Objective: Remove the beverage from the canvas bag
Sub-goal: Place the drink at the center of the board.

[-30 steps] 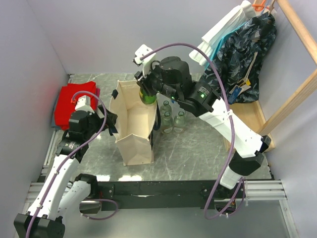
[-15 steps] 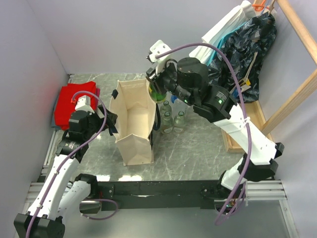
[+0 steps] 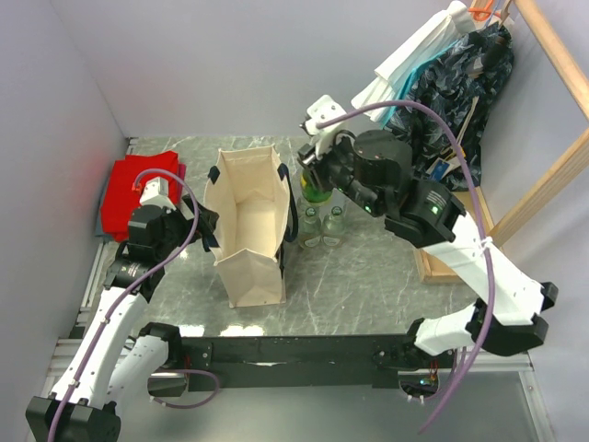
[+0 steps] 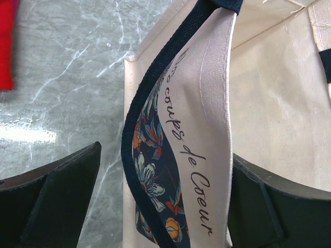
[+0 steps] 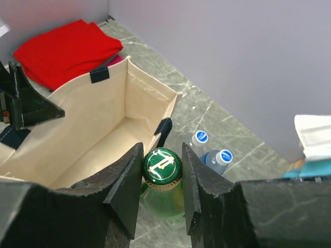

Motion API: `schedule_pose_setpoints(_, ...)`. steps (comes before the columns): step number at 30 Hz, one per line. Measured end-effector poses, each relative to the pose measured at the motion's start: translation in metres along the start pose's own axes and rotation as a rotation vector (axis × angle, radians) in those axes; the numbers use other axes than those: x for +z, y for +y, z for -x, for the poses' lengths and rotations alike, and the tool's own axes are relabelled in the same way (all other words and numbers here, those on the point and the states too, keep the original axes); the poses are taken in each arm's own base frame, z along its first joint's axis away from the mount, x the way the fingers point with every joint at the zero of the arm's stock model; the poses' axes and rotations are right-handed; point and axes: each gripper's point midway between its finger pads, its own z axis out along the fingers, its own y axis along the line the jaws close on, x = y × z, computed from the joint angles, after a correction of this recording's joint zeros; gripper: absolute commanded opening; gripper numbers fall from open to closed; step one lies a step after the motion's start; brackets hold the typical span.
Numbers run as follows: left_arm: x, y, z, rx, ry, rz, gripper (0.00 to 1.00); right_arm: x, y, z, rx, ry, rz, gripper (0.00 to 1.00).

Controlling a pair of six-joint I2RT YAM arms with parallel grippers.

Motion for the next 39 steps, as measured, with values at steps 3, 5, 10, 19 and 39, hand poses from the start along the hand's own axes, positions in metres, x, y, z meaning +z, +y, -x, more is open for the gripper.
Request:
schedule_pose_setpoints(3,0.0,0.0,0.0,0.0,-0.001,-0.001,0.96,-0.011,-0.004,-0.004,0.018,-0.004,-0.013,0.0)
schedule_pose_setpoints(5,-0.001,0.0,0.001,0.0,-0.003,-0.002,0.96,-0.018,-0.007,-0.01,0.034,-0.003,-0.023,0.0)
schedule_pose_setpoints(10,-0.002,-0.003,0.001,0.001,-0.004,-0.015,0.96,-0.033,-0.007,-0.032,0.062,0.021,-0.03,0.0)
schedule_pose_setpoints(19,-0.003,-0.009,0.002,0.002,-0.006,-0.045,0.96,-0.034,0.004,-0.078,0.104,0.083,-0.021,0.0)
schedule_pose_setpoints(39,-0.004,-0.01,0.002,0.002,-0.003,-0.053,0.97,-0.015,0.033,-0.154,0.181,0.159,-0.011,0.0)
